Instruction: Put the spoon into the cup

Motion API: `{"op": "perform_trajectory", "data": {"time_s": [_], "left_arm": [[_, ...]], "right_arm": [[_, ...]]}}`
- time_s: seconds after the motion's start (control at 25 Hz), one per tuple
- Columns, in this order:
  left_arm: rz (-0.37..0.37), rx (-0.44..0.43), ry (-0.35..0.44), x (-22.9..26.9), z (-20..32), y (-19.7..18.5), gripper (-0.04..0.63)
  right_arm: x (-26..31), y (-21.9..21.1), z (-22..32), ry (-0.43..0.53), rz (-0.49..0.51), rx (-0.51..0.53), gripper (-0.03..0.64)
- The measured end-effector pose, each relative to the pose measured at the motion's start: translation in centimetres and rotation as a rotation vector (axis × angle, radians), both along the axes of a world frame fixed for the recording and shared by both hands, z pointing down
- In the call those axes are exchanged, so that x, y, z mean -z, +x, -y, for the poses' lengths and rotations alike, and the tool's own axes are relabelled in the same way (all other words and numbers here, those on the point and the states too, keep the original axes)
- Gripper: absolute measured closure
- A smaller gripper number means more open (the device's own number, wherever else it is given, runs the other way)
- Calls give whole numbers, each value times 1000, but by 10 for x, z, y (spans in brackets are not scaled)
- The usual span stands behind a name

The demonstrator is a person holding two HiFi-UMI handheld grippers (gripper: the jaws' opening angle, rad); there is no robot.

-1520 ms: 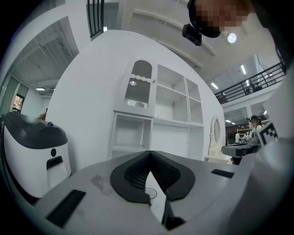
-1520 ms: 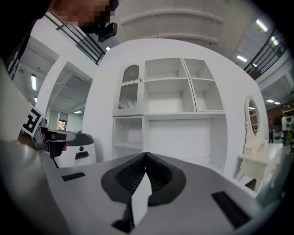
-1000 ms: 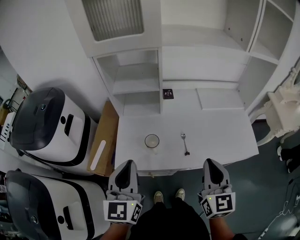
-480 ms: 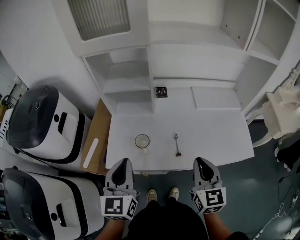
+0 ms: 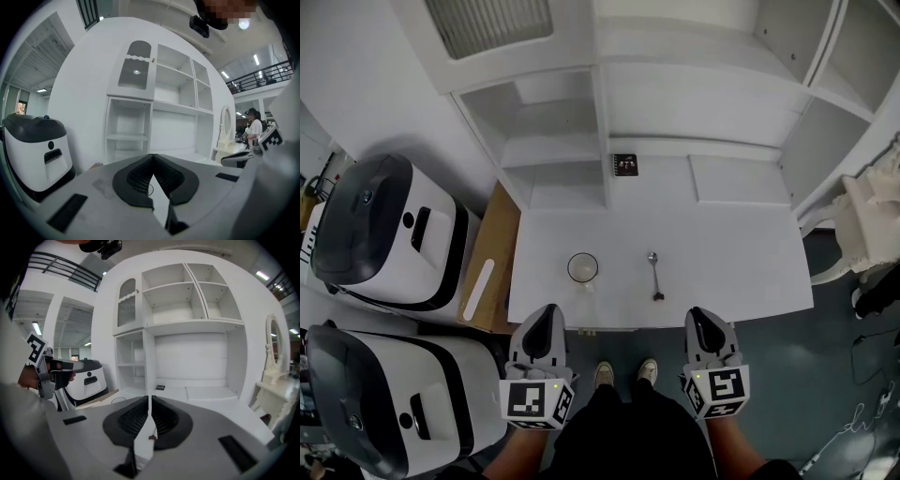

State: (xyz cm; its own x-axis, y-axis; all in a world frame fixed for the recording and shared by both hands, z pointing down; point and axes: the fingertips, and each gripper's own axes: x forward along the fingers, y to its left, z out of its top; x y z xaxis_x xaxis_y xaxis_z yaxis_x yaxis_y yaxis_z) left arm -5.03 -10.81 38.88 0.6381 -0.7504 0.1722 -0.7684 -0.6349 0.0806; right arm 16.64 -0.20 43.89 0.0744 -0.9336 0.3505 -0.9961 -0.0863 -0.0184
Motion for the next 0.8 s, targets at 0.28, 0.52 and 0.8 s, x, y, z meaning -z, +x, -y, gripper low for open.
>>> {"op": "perform_trajectory", "data": {"time_s": [0.28, 0.52, 0.8], "left_arm": [[36, -4, -25, -14, 2, 1, 589], [53, 12, -43, -32, 11, 4, 589], [57, 9, -118, -67, 27, 26, 589]], "right_arm": [[-16, -2, 10, -43, -2, 26, 554], [-34, -4, 24, -88, -12, 56, 536], [-71, -2, 46, -161, -5, 65, 429]]}}
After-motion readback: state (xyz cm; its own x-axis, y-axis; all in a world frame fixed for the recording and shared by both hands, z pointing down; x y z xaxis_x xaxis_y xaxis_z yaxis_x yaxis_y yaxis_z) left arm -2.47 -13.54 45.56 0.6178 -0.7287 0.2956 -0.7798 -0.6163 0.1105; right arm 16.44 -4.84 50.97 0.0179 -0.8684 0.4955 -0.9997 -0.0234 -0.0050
